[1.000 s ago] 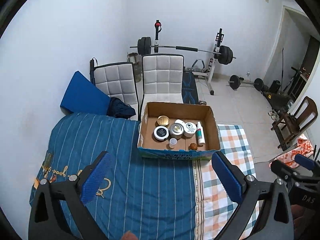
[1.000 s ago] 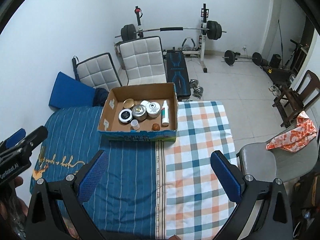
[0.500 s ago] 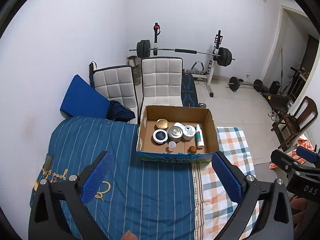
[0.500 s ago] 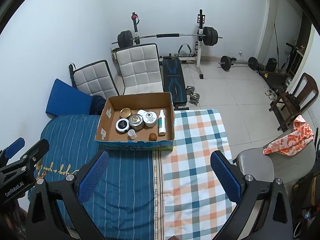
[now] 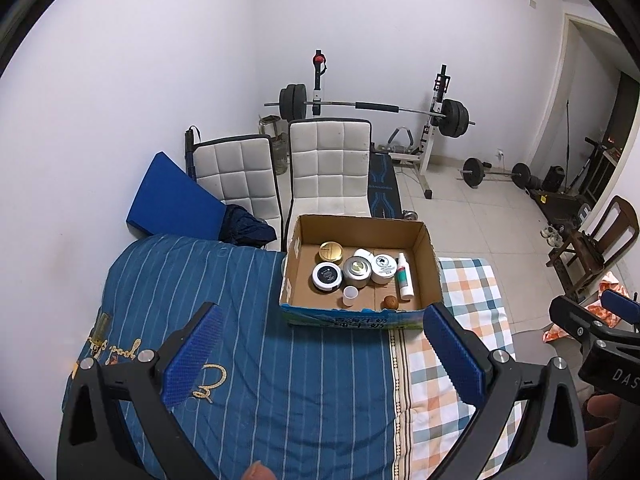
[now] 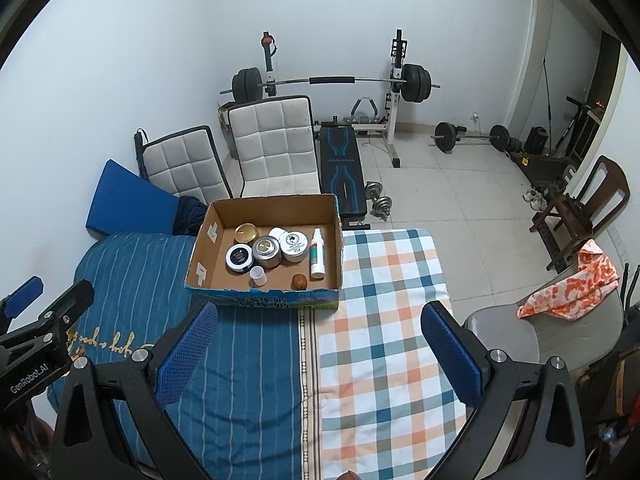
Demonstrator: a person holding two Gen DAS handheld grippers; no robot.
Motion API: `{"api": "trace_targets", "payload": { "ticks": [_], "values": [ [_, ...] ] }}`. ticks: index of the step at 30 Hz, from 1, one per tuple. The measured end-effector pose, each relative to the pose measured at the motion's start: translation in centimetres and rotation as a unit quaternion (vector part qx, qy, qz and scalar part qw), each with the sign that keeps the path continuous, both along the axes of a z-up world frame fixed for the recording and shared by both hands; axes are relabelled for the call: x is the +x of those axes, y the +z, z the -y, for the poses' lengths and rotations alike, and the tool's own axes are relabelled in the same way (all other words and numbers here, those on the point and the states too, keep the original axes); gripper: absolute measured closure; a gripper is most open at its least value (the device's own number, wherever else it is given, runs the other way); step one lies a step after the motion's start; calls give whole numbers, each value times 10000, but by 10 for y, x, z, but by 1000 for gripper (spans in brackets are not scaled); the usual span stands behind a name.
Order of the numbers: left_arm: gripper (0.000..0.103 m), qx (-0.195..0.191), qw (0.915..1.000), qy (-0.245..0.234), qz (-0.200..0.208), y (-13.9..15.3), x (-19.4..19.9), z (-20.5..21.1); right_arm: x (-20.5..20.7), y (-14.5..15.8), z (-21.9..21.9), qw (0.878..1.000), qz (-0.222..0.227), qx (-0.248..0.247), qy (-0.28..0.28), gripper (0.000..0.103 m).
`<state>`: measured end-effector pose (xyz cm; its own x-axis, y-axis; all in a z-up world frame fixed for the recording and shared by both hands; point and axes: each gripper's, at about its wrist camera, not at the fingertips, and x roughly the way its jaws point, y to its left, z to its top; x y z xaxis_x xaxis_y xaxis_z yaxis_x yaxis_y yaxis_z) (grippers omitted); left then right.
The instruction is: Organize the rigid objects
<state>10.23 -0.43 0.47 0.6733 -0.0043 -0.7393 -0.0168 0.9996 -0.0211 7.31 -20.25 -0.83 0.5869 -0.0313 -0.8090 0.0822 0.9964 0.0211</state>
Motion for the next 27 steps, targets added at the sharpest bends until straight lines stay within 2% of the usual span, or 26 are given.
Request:
{"api": "trace_targets", "payload": {
  "ticks": [27],
  "values": [
    [0,49,10000,39,46,1,-2,1,0,3,-5,10000,15,-36,61,0]
  ]
}}
